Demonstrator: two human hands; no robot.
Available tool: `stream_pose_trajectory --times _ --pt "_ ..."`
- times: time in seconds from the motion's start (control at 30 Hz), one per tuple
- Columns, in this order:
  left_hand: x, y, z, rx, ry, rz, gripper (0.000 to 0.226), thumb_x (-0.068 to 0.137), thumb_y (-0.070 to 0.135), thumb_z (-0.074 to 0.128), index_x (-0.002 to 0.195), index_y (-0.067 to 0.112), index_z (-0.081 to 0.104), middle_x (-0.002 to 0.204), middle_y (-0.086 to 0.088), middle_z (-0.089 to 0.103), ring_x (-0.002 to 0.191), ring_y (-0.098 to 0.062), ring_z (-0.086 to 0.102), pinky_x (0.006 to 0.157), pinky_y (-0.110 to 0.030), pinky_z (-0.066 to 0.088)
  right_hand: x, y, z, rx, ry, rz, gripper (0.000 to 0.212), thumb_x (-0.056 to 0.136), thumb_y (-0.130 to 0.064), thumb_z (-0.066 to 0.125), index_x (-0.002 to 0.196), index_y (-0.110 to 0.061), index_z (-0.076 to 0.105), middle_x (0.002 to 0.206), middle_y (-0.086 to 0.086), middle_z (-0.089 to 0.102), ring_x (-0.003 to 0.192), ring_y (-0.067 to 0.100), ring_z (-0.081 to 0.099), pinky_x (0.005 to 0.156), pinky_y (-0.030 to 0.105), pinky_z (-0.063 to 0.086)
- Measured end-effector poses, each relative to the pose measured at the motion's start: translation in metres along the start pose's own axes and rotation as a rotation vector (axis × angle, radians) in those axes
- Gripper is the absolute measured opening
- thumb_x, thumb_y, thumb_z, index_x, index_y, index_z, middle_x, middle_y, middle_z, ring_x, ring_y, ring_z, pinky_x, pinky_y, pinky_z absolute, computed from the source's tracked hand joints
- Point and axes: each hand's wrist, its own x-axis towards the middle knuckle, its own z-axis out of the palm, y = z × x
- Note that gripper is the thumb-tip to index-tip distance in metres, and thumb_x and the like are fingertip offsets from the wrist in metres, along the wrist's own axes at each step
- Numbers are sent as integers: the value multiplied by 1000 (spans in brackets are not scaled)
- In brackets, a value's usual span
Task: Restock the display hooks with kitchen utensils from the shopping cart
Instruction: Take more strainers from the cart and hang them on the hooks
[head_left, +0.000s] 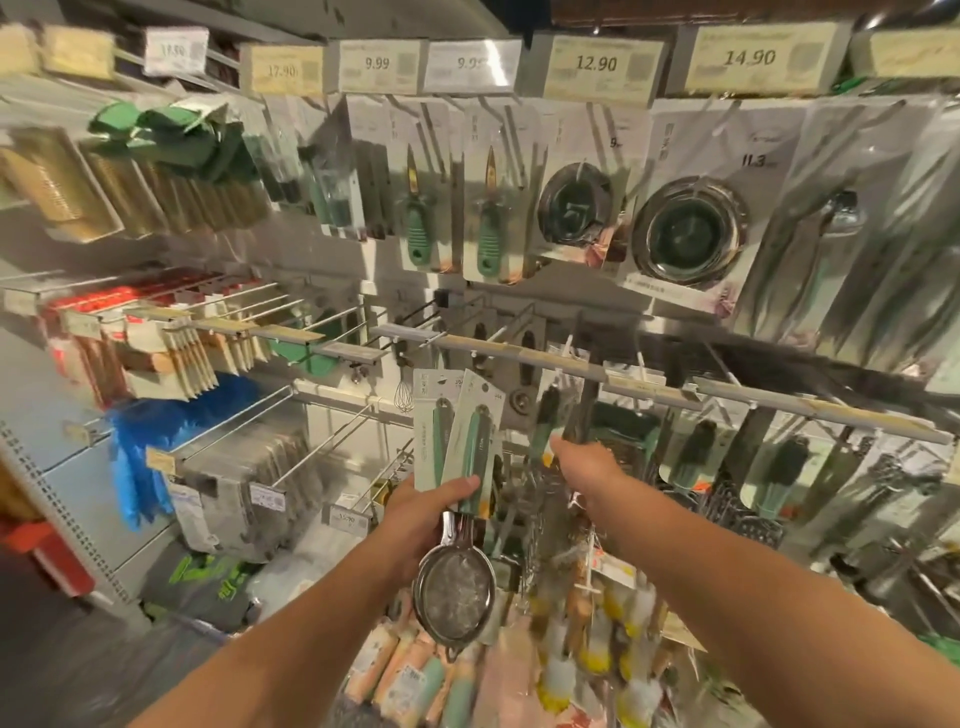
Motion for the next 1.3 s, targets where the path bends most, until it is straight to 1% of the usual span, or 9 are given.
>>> stream_pose_trajectory --times 0.2,0.33,0.47,0.57,0.8,1.0,1.13,1.2,1.3 --pt "17 -10 -4 -12 -2 -95 101 49 35 105 132 -1 61 115 -27 74 99 -46 74 86 -61 60 -7 13 16 36 -230 50 38 104 -48 53 124 -16 57 97 1 65 81 17 63 84 37 57" --pt "12 -2 4 -6 -44 -103 82 64 21 98 133 -3 60 113 -27 74 97 -44 75 76 -50 62 -12 6 33 40 -226 -18 40 102 -47 59 128 -17 57 124 4 66 106 21 68 87 36 62" --pt "9 0 0 73 -111 -107 83 60 18 100 132 7 60 110 -21 77 97 -40 76 80 -53 62 -20 5 45 137 -199 -24 29 100 -42 65 113 -17 62 116 3 68 102 21 69 80 34 63" --pt "7 6 -4 104 -141 -114 56 73 9 91 124 9 68 108 -19 78 99 -39 75 91 -57 60 -21 10 52 222 -193 -31 26 101 -35 66 117 -15 66 109 3 78 98 23 76 88 43 63" --pt "7 15 -7 152 -198 -208 39 90 20 79 125 10 65 106 -17 79 89 -31 78 69 -39 63 -28 19 56 333 -126 -51 28 100 -34 67 121 -15 62 112 3 78 102 25 76 99 53 57" --pt "4 24 -2 157 -339 -332 43 104 44 51 131 14 66 117 -22 74 103 -39 72 86 -45 62 -39 22 54 422 -44 -62 24 101 -31 64 121 -18 60 112 4 77 106 28 74 99 58 55" --pt "5 22 2 155 -364 -247 25 104 42 57 120 23 63 93 -7 81 91 -28 78 69 -35 63 -46 21 48 373 7 -93 23 98 -39 66 117 -28 62 115 -3 77 113 26 70 104 60 50" --pt "6 17 3 141 -337 -212 7 103 34 61 103 27 58 72 2 78 92 -33 76 88 -47 61 -52 18 46 362 27 -122 18 100 -35 64 117 -29 61 118 -3 74 116 24 68 103 58 51" --pt "6 15 5 114 -303 -195 22 97 31 69 114 20 61 100 -13 80 96 -43 75 99 -60 55 -63 12 43 296 42 -199 14 107 -27 56 120 -28 58 119 -5 70 112 16 67 100 48 55"
